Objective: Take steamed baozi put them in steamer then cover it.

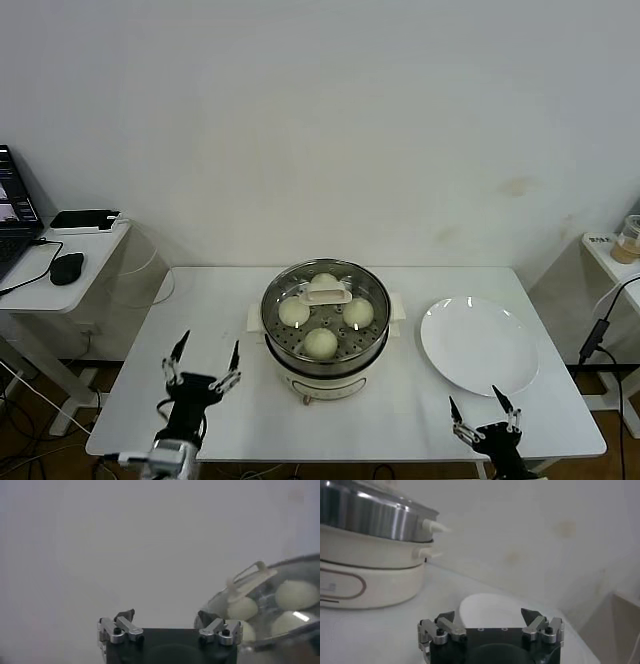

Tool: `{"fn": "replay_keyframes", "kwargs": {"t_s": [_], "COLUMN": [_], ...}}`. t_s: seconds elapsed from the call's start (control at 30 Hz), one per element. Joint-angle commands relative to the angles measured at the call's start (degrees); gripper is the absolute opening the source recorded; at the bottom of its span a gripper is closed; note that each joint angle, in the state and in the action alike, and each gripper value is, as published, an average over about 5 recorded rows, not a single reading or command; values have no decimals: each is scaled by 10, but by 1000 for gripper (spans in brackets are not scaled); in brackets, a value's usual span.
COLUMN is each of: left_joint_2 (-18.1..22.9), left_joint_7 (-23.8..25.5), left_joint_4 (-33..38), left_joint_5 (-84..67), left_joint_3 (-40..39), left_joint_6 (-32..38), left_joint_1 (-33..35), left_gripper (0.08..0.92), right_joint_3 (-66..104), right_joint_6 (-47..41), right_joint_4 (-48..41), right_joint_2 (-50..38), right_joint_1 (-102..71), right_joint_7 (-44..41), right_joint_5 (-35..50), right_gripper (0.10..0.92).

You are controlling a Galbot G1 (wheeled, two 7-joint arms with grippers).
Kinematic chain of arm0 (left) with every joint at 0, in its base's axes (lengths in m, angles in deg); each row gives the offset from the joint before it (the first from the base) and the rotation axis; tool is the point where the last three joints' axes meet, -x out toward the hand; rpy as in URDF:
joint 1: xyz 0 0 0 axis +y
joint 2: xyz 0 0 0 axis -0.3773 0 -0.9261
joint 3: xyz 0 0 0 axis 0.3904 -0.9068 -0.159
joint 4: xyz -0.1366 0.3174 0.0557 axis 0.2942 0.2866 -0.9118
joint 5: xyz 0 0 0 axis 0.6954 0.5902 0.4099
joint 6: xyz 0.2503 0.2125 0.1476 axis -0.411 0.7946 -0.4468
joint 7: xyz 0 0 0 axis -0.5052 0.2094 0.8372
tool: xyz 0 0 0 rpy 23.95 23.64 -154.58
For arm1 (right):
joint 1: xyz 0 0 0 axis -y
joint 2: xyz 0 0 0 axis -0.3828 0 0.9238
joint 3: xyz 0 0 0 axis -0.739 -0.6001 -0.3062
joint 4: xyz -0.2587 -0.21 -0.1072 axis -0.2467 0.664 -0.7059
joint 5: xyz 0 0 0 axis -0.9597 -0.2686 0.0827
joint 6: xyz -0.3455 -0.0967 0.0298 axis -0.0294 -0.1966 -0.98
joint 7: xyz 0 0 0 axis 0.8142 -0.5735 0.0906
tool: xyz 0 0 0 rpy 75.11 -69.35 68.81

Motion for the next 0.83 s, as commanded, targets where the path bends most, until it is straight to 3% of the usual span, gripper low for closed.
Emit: {"fn": "replay_keyframes", "kwargs": {"t_s": [0.03, 0.83], "left_joint_2": [17, 38], "left_joint_7": [-8, 6], "left_joint_4": [-4, -10], "left_joint_5": [-155, -126], "left_joint_3": [55, 39], "left_joint_6": [74, 68], "left_joint_1": [114, 148], "left_gripper": [823, 823], "right_joint_3": [-21, -54], "right_joint_6": [-41, -33], "right_joint_4": [44, 75], "right_joint_2": [-75, -75], "right_joint_1": [-54, -76], "right_joint_7": [18, 34], "right_joint_5": [121, 121], "right_gripper": [823, 823]}}
